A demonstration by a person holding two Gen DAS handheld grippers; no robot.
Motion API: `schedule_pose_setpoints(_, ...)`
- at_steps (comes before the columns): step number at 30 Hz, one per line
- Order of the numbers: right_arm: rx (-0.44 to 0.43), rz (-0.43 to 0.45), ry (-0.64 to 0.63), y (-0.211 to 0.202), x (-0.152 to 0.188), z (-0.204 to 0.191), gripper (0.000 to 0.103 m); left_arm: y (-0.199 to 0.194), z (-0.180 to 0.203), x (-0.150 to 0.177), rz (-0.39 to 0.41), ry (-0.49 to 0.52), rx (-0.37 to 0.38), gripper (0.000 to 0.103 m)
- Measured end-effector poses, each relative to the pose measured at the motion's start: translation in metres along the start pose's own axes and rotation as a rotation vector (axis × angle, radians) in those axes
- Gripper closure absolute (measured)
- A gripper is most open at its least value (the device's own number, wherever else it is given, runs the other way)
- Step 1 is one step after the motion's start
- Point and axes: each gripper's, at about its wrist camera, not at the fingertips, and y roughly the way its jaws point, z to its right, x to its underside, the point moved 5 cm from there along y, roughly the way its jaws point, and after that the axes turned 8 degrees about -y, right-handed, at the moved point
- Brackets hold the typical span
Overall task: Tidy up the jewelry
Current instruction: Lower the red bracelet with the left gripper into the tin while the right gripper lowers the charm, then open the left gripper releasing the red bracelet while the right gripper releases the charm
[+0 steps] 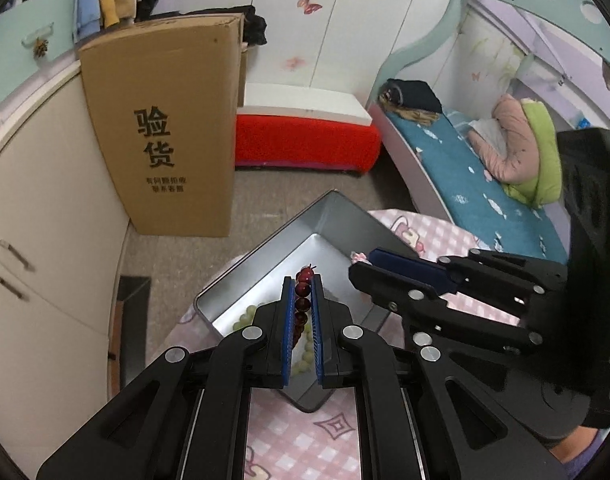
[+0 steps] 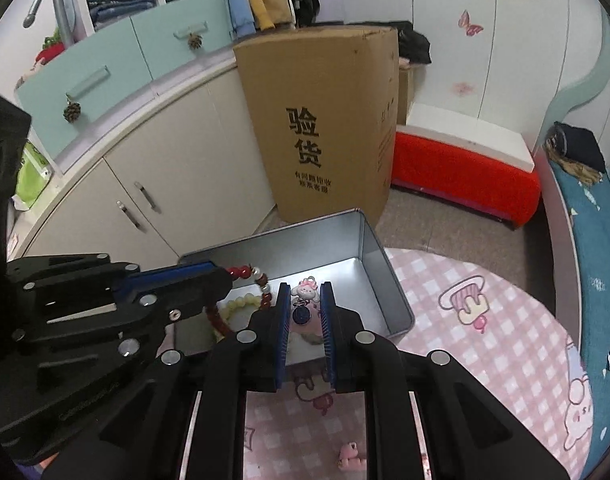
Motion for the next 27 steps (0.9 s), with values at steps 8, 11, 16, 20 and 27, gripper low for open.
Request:
schedule_pose_setpoints(8, -0.009, -0.044, 0.005, 0.022, 0.0, 0.001, 0.088, -0.001, -0.001, -0.003, 0.016, 0.007, -0.013, 0.093)
schedule_pose_setpoints(11, -0.015, -0.063, 0.004, 0.028, 0.0, 0.002, 0.088, -0.001, -0.002, -0.004, 0.015, 0.002, -0.014, 0.093)
schedule_pose_setpoints(16, -0.023, -0.081, 0.009, 0.034, -0.001, 0.0, 0.088, -0.004, -0.005, -0.005, 0.016, -0.014, -0.01, 0.093)
schedule_pose_setpoints(20, -0.04, -0.081, 0.015, 0.033, 0.0, -0.001, 0.087, -0.006, -0.005, -0.006, 0.019, -0.019, -0.005, 0.093)
schedule_pose_setpoints(27, -0.035, -0.039, 0.016, 0.008, 0.002, 0.001, 0.077, -0.023, 0.004, -0.004, 0.049, -0.009, 0.011, 0.092)
